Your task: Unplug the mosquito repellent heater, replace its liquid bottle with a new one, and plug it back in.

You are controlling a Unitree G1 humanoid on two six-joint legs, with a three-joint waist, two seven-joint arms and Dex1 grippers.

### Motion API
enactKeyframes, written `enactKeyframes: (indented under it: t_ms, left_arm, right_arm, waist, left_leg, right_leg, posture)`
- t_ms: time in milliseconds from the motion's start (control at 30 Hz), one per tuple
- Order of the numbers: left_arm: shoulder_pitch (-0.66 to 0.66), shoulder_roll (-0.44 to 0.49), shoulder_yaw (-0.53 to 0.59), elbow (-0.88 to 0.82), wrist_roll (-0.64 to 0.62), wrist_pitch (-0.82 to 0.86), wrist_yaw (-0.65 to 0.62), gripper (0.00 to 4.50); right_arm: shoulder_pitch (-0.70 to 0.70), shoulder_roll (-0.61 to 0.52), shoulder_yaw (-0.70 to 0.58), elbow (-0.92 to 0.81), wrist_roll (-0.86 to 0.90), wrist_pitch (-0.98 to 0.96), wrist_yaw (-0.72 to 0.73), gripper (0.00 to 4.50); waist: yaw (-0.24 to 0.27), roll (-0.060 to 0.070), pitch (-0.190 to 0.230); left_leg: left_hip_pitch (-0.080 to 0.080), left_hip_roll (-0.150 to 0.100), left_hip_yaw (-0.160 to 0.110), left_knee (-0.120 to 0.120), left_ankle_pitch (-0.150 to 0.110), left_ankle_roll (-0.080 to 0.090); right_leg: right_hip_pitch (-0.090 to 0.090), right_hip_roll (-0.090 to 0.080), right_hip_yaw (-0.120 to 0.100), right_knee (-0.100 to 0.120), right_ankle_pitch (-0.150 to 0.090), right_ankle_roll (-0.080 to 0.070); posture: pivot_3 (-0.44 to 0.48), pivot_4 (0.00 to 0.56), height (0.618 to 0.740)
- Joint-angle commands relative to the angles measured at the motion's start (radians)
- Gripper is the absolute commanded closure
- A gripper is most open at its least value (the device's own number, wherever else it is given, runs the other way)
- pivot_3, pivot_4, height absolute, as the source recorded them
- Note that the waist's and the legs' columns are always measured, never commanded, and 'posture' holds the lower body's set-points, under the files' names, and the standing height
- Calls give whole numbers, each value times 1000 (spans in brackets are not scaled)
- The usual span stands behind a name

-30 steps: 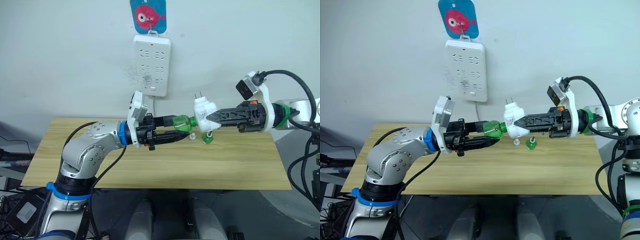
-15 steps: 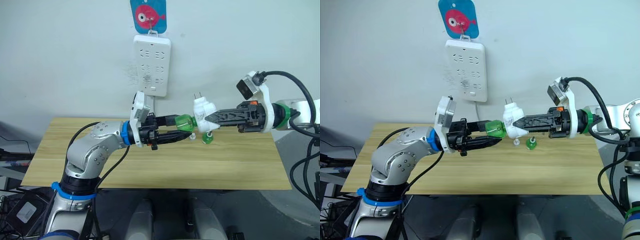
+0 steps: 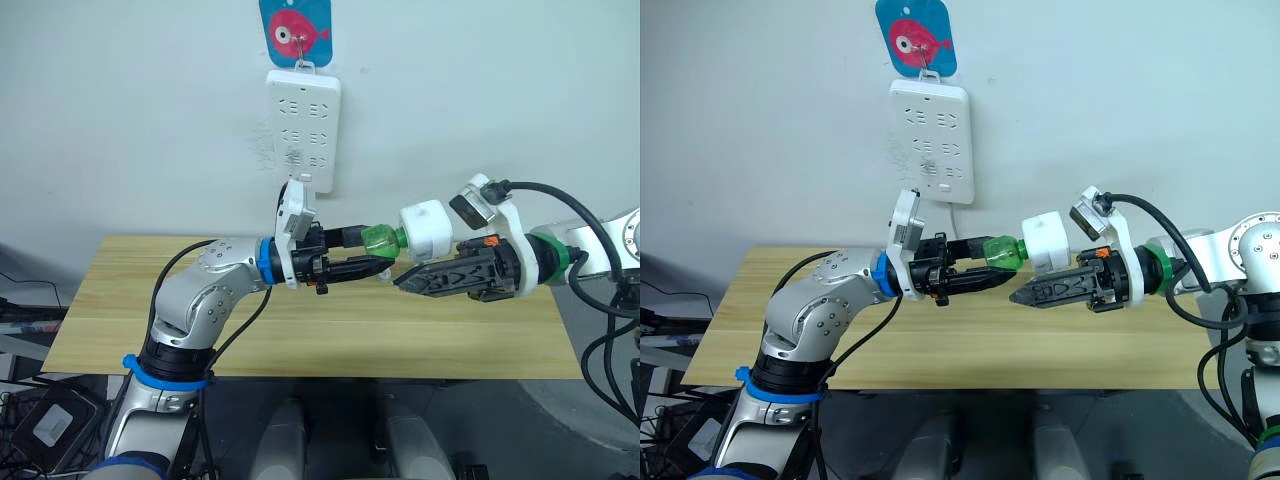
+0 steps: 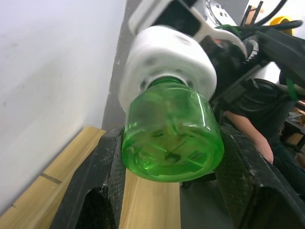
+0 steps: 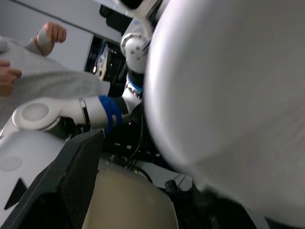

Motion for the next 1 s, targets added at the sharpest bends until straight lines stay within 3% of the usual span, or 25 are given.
enactKeyframes:
  t_ms: [33,200,300,467,633,1000]
  left_arm:
    - [-27,5,21,-24,-12,-17,-9,2244]
    - [-14,36,36,-39,-32,2,-26,2244]
    - [3,60,45,-68,-64,31,-32,2244]
    - [24,103,59,-107,-109,73,-42,2244]
    - [17,107,65,-116,-130,92,-24,2244]
    - [23,80,95,-91,-120,69,57,2244]
  right_arm:
    - [45,-59,-43,-112,-129,36,136,55]
    - [123,-173,-8,-142,-496,-121,411,55]
    - [91,-173,21,-36,-671,-222,510,610]
    - [-35,-57,66,168,-884,-333,581,2420]
    - [-101,72,24,205,-906,-283,588,4344]
    - [7,166,-210,-86,-644,74,458,4453]
  waist:
    - [0,0,0]
    - [3,0,0]
    - [-3,0,0]
    - [-12,0,0]
    - [-9,0,0]
    - [5,0,0]
  left_leg:
    - [0,0,0,0,0,0]
    - [0,-1,0,0,0,0]
    - [1,0,1,1,0,0]
    - [1,2,2,-1,0,0]
    - [1,2,0,-1,0,0]
    - [0,0,-1,0,0,0]
  right_leg:
    - [0,0,0,0,0,0]
    - [0,0,0,0,-1,2]
    - [0,0,1,-1,-2,4]
    - [-1,2,1,0,-1,2]
    - [-1,2,1,0,0,-1]
    - [0,-1,-1,0,0,-1]
  posture:
    - [-42,238,740]
    - [-39,233,740]
    - [-39,233,740]
    - [-38,217,740]
    - [-28,215,740]
    - [-14,212,740]
